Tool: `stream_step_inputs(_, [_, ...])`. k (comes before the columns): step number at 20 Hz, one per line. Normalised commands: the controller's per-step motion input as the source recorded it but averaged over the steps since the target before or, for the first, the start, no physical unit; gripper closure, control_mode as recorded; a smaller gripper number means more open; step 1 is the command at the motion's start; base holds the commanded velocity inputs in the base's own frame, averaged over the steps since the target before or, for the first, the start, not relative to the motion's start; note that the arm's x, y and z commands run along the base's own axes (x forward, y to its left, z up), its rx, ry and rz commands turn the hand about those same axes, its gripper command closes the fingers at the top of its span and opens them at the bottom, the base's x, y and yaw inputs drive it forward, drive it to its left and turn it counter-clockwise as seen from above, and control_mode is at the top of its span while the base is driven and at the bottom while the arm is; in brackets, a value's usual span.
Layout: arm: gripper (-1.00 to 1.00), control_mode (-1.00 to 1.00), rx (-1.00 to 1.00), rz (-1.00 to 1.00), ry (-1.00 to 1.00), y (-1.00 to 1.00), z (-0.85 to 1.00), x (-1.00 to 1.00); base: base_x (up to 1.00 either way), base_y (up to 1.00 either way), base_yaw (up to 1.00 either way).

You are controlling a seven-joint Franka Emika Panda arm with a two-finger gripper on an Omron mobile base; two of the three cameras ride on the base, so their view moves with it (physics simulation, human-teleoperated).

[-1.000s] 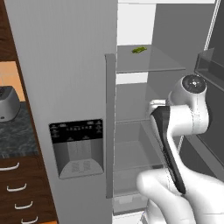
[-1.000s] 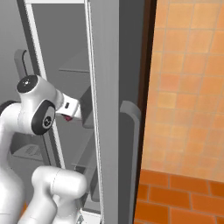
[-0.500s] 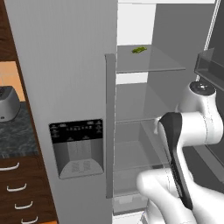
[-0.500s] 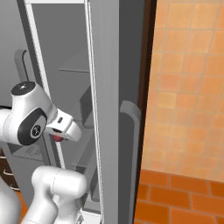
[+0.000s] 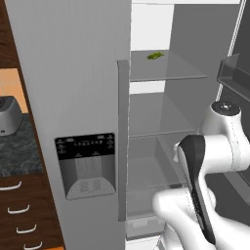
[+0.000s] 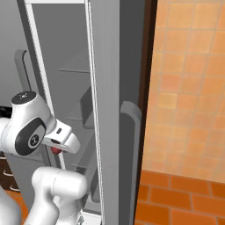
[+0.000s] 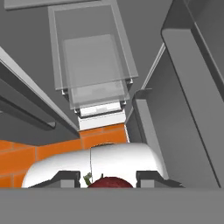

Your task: Take the strawberry from the fridge and place it on top of the pancake, located on the dining counter.

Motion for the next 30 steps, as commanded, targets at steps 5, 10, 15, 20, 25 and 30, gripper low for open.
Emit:
stream_step_inputs(5, [1.0, -1.0, 0.0, 0.0, 0.0, 0.0, 0.0, 0.0, 0.0, 0.0, 0.0])
stream_step_inputs(10, [1.0, 1.0, 0.0, 0.0, 0.0, 0.0, 0.0, 0.0, -0.59, 0.0, 0.0])
stream_step_inputs(15, [1.0, 1.0, 0.0, 0.0, 0.0, 0.0, 0.0, 0.0, -0.86, -0.11, 0.11])
stream_step_inputs(20, [1.0, 1.0, 0.0, 0.0, 0.0, 0.0, 0.0, 0.0, -0.98, -0.59, 0.68])
stream_step_inputs(25, [1.0, 1.0, 0.0, 0.0, 0.0, 0.0, 0.0, 0.0, -0.88, -0.57, 0.86])
stream_step_inputs(30, [1.0, 1.0, 0.0, 0.0, 0.0, 0.0, 0.0, 0.0, -0.25, -0.03, 0.66])
